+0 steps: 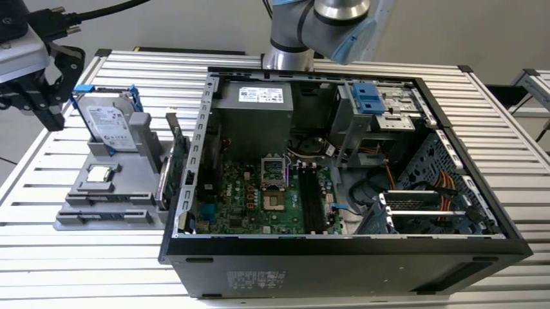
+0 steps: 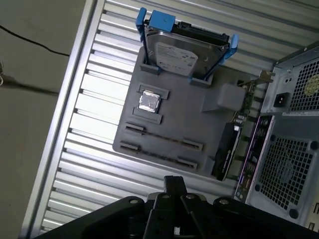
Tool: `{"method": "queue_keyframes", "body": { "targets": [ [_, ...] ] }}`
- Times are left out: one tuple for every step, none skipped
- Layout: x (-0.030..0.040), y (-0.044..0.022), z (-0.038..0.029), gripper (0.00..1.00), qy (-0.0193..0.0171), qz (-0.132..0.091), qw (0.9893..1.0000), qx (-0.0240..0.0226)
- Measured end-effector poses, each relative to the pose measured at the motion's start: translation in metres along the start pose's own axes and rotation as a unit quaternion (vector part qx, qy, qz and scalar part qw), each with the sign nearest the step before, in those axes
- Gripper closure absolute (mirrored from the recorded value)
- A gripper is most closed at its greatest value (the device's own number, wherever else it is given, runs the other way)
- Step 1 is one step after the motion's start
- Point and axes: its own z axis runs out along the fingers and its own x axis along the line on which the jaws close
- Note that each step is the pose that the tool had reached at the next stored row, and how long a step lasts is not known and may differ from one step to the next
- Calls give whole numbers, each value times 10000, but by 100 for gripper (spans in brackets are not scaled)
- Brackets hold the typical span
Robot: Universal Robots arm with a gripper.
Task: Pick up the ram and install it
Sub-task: 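Reach for the ram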
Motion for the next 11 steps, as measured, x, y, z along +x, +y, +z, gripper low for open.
{"method": "queue_keyframes", "body": {
  "targets": [
    [0,0,0,100,2,-39,10000,0],
    [0,0,0,100,4,-75,10000,0],
    [0,0,0,100,6,-116,9999,0],
    [0,0,0,100,8,-153,9999,0],
    [0,0,0,100,9,-191,9998,-1],
    [0,0,0,100,12,-235,9997,-1],
    [0,0,0,100,13,-275,9996,-1],
    [0,0,0,100,15,-315,9995,-1],
    [0,0,0,100,17,-354,9994,-1],
    [0,0,0,100,19,-394,9992,-1],
    [0,0,0,100,21,-433,9991,-1]
  ]
}}
